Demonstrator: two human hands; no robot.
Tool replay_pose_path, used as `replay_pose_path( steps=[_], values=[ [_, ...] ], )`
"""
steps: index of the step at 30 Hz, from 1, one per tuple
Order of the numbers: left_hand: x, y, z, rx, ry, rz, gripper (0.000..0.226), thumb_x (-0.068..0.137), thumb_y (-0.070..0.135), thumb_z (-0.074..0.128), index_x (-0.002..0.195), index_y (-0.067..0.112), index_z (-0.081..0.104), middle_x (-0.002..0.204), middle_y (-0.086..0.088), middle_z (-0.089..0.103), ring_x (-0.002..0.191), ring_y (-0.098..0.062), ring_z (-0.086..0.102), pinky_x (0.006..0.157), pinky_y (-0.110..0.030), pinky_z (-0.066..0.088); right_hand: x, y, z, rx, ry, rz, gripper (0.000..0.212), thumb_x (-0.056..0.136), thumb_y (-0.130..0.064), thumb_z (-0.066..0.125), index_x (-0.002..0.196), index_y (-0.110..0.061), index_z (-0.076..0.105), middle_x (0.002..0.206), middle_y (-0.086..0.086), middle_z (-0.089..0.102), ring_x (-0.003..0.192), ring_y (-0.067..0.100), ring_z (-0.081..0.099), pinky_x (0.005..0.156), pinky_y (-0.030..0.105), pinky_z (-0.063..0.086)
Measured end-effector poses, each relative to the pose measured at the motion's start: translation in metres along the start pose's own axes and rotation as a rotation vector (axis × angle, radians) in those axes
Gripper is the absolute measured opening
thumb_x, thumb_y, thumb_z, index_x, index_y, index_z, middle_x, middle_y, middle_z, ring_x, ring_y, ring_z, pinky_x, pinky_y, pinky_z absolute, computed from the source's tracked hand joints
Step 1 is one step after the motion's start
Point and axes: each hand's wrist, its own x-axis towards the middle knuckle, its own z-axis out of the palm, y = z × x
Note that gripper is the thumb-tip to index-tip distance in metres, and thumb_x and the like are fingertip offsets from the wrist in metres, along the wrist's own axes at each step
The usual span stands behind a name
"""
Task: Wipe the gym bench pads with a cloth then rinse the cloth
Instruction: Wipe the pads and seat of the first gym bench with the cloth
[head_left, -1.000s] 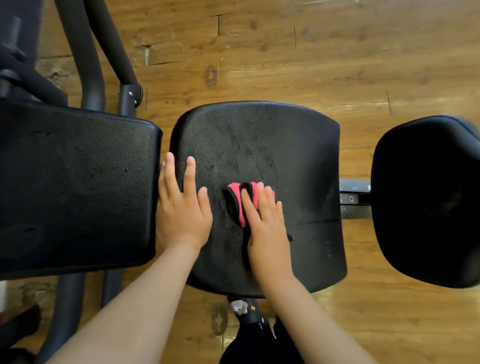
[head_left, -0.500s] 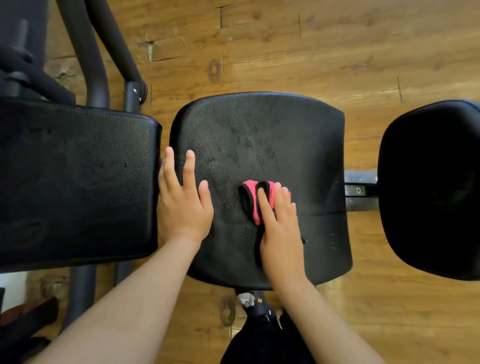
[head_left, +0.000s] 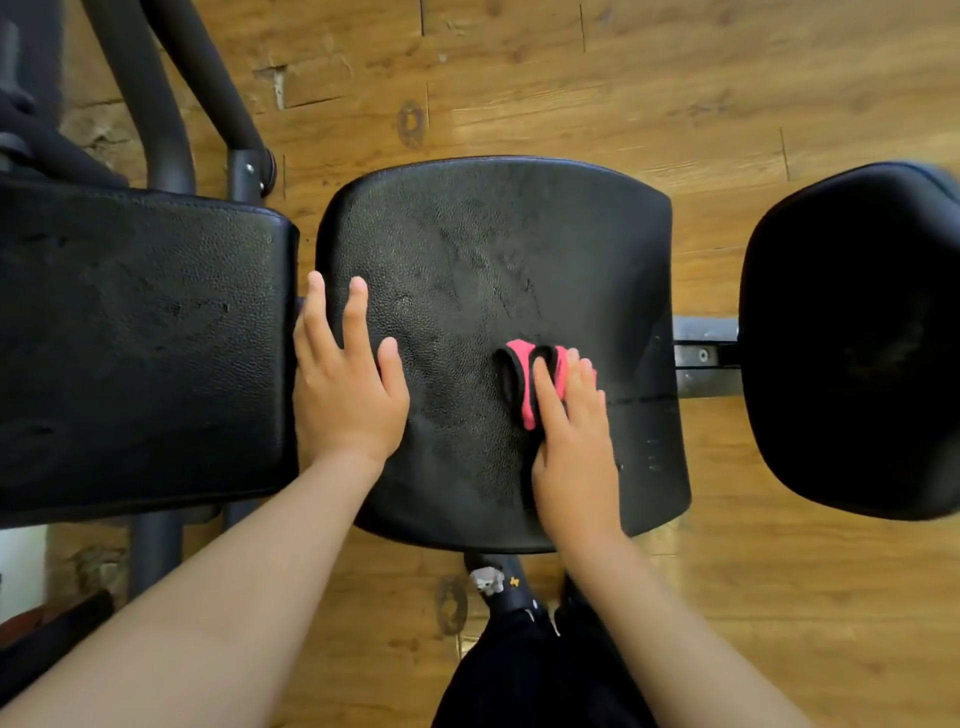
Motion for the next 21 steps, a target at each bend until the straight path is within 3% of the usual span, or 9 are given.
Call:
replay_pose_path(
  steps=[4, 10, 17, 21],
  values=[
    [0.0, 0.0, 0.0, 0.002, 0.007, 0.002, 0.054, 0.095, 0.029, 0.045, 0.146, 0.014, 0.034, 0.156, -0.019, 0.021, 0.137, -0.04, 0.031, 0.1, -0.053, 0.041, -0.031, 0.005, 0.002, 0.031, -0.007, 0.009, 0.079, 0.075, 0.011, 0.034, 0.148, -0.02, 0.034, 0.158, 0.01, 0.02, 0.147, 0.026, 0.012, 0.12, 0.041, 0.01],
    [0.0, 0.0, 0.001, 0.011, 0.024, 0.009, 0.054, 0.095, 0.028, 0.044, 0.146, 0.013, 0.034, 0.155, -0.02, 0.022, 0.136, -0.04, 0.031, 0.103, -0.052, 0.038, 0.033, 0.016, -0.011, 0.051, -0.053, 0.049, 0.082, 0.078, 0.017, 0.037, 0.149, -0.023, 0.03, 0.16, 0.01, 0.016, 0.148, 0.027, 0.009, 0.118, 0.034, -0.001],
    [-0.001, 0.001, 0.0, 0.011, 0.026, 0.009, 0.054, 0.096, 0.028, 0.044, 0.147, 0.013, 0.033, 0.156, -0.02, 0.021, 0.137, -0.039, 0.03, 0.105, -0.05, 0.036, -0.03, 0.022, -0.002, 0.079, -0.006, 0.073, 0.085, 0.073, 0.019, 0.04, 0.149, -0.02, 0.034, 0.159, 0.01, 0.018, 0.148, 0.026, 0.012, 0.12, 0.041, 0.008],
    [-0.001, 0.001, 0.001, 0.01, 0.029, 0.009, 0.055, 0.095, 0.03, 0.042, 0.147, 0.014, 0.033, 0.156, -0.02, 0.021, 0.138, -0.039, 0.03, 0.104, -0.051, 0.037, 0.008, 0.039, -0.013, 0.037, -0.064, 0.028, 0.085, 0.074, 0.016, 0.04, 0.149, -0.024, 0.032, 0.159, 0.009, 0.018, 0.148, 0.025, 0.012, 0.12, 0.04, 0.005]
  ],
)
